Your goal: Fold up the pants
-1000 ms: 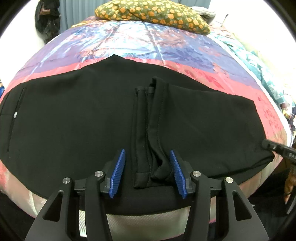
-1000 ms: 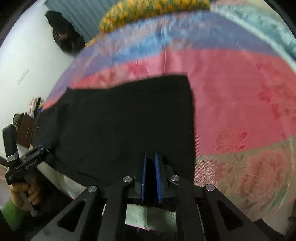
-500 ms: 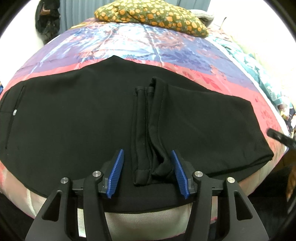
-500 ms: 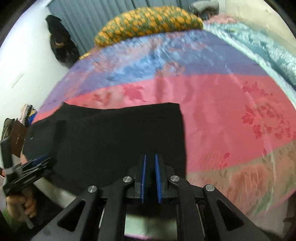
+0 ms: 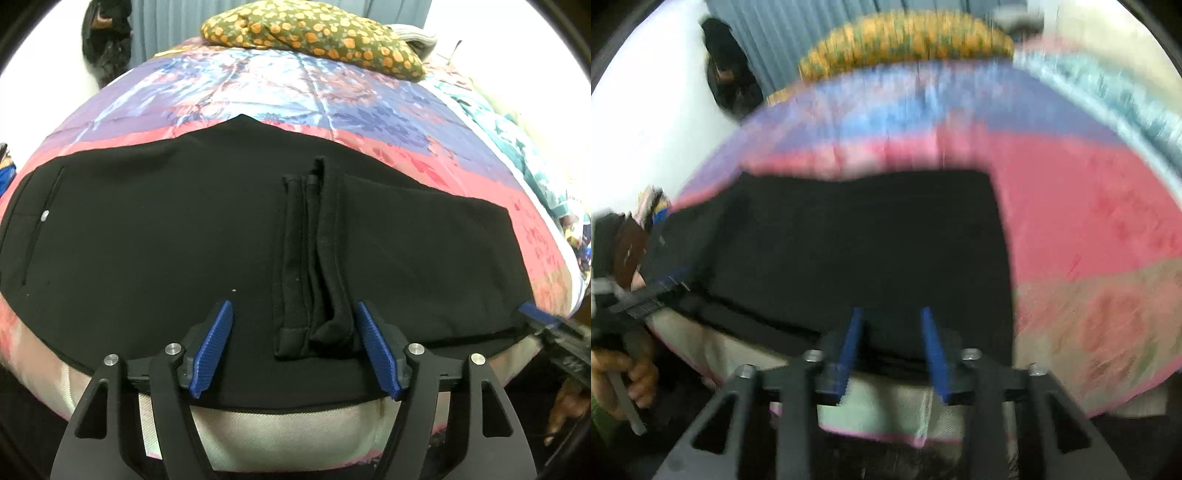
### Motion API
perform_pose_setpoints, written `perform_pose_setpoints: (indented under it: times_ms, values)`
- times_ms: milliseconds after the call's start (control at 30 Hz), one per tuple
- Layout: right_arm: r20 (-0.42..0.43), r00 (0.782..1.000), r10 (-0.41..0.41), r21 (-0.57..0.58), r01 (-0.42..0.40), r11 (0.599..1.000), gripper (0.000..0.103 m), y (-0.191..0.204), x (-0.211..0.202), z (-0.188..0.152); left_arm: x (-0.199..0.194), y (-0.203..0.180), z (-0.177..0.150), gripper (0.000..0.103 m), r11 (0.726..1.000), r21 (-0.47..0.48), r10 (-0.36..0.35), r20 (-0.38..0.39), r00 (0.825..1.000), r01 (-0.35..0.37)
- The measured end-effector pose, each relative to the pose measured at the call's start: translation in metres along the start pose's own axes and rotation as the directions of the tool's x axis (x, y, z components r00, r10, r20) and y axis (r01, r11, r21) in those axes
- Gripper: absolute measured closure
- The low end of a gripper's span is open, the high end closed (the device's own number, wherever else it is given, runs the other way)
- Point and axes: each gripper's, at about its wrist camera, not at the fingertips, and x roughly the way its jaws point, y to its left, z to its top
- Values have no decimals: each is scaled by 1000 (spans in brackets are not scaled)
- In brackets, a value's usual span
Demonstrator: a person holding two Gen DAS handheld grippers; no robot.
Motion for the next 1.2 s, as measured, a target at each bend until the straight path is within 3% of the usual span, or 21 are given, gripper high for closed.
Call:
perform_pose_setpoints:
  times_ms: [267, 367, 433, 700, 800, 867, 1033, 1200]
  values:
    - [93, 996, 3, 20, -5, 1000, 65, -1, -16, 8, -11, 6, 0, 30, 1000, -11, 5, 13, 1000, -5]
    - [130, 991, -5, 16, 3, 1000, 53, 0, -23, 5, -13, 5, 1, 30, 1000, -1, 16, 21, 1000, -16]
    - [147, 989, -14, 8, 13, 1000, 50, 5, -26, 3, -16, 4, 1, 30, 1000, 9, 24, 30, 999, -24]
    - [148, 989, -19, -23, 22, 999, 49, 10, -25, -1, -27, 14, 0, 30, 1000, 2, 28, 38, 999, -28]
    - [163, 986, -15, -29, 20, 999, 48, 10, -27, -2, -32, 25, 1, 24, 999, -13, 36, 45, 998, -35]
    - [166, 986, -11, -27, 16, 1000, 45, 10, -27, -2, -37, 41, 1, 17, 998, -49, 47, 54, 997, -44]
    - [170, 986, 5, -23, -1, 1000, 45, 10, -26, 0, -43, 104, 3, 16, 980, -176, 98, 47, 994, -89]
    - [163, 986, 26, -24, -23, 999, 45, 12, -22, 2, -60, 199, 35, 16, 934, -314, 202, 82, 976, -167]
